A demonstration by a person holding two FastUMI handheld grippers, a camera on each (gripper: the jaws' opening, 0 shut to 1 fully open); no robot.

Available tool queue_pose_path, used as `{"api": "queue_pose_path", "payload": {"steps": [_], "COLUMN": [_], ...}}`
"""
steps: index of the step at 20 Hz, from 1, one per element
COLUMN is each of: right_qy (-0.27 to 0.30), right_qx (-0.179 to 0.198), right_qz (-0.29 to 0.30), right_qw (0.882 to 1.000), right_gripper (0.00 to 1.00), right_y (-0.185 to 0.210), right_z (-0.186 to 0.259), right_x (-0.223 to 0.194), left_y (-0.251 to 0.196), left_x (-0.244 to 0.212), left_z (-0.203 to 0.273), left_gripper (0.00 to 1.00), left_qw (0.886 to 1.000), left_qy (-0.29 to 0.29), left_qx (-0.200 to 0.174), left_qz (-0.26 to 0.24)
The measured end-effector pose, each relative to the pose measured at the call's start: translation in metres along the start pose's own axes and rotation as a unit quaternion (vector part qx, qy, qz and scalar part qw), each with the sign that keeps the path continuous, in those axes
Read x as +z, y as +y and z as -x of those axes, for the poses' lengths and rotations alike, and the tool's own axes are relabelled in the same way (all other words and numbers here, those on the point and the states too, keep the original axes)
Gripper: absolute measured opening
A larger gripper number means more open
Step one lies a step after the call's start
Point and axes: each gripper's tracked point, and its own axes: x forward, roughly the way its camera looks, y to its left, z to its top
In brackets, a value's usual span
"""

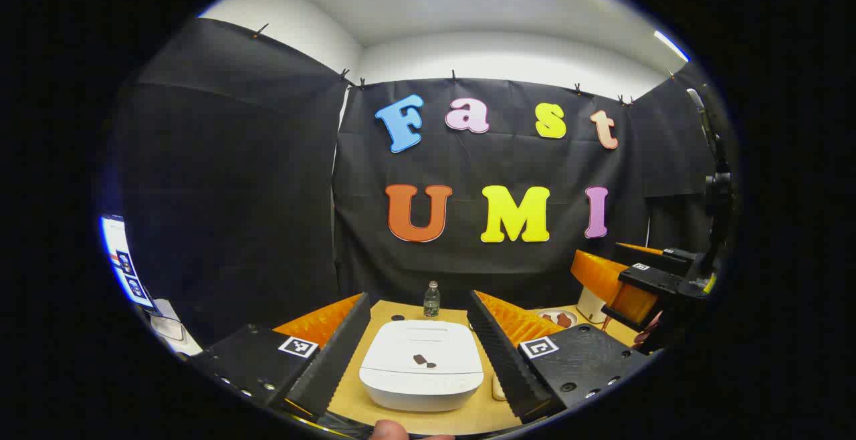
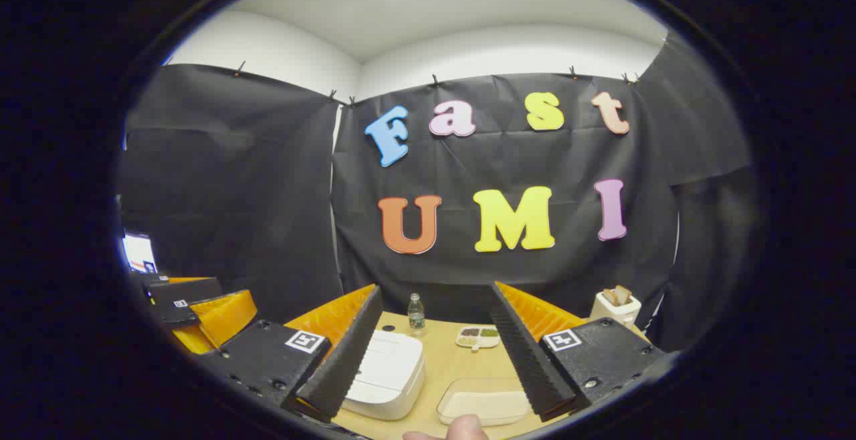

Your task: Close the left gripper, press the button to open the rice cooker; take a wooden spoon from the chopstick holder with the right hand, scoop a spoonful of rice and pour it into the rice cooker, then put the wooden spoon back into the chopstick holder.

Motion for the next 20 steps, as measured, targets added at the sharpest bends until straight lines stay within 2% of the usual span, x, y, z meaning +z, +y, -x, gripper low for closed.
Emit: {"api": "queue_pose_path", "payload": {"steps": [1, 3, 5, 8, 9, 10, 11, 12, 13, 14, 15, 18, 20], "right_qy": [0.0, -0.005, 0.0, 0.008, 0.009, 0.01, 0.007, 0.007, 0.006, 0.007, 0.009, 0.01, 0.008], "right_qx": [0.0, -0.005, -0.009, -0.006, -0.003, -0.002, -0.003, -0.004, -0.004, -0.003, -0.002, -0.001, -0.004], "right_qz": [-0.004, -0.004, -0.007, -0.016, -0.014, -0.009, -0.008, -0.009, -0.011, -0.013, -0.012, -0.009, -0.008], "right_qw": [1.0, 1.0, 1.0, 1.0, 1.0, 1.0, 1.0, 1.0, 1.0, 1.0, 1.0, 1.0, 1.0], "right_gripper": [1.0, 0.97, 1.0, 0.97, 1.0, 0.97, 1.0, 0.97, 1.0, 0.97, 1.0, 0.97, 1.0], "right_y": [-0.001, -0.006, -0.007, -0.004, -0.003, -0.003, -0.004, -0.004, -0.004, -0.002, -0.002, -0.003, -0.006], "right_z": [0.0, -0.001, 0.0, -0.002, -0.003, -0.002, -0.003, -0.004, -0.005, -0.004, -0.004, -0.003, -0.001], "right_x": [0.0, 0.004, 0.0, -0.005, -0.004, -0.004, -0.002, -0.002, -0.002, -0.004, -0.004, -0.006, -0.005], "left_y": [-0.002, -0.007, -0.004, -0.006, -0.008, -0.006, -0.008, -0.009, -0.01, -0.008, -0.007, -0.004, 0.001], "left_x": [-0.001, -0.004, -0.005, -0.007, -0.005, -0.005, -0.009, -0.01, -0.01, -0.009, -0.008, -0.01, -0.011], "left_z": [0.001, 0.0, -0.002, -0.003, -0.004, -0.004, -0.005, -0.005, -0.004, -0.004, -0.004, -0.008, -0.008], "left_gripper": [0.94, 0.94, 0.94, 0.94, 0.94, 0.94, 0.94, 0.94, 0.94, 0.94, 0.94, 0.94, 0.94], "left_qw": [1.0, 1.0, 1.0, 1.0, 1.0, 1.0, 1.0, 1.0, 1.0, 1.0, 1.0, 1.0, 1.0], "left_qy": [0.005, 0.01, 0.013, 0.019, 0.014, 0.015, 0.021, 0.024, 0.023, 0.022, 0.021, 0.023, 0.025], "left_qx": [-0.003, -0.01, -0.009, -0.014, -0.015, -0.013, -0.015, -0.017, -0.017, -0.015, -0.015, -0.011, -0.005], "left_qz": [0.003, 0.007, 0.006, 0.01, 0.009, 0.006, 0.006, 0.006, 0.006, 0.006, 0.009, 0.015, 0.015]}}
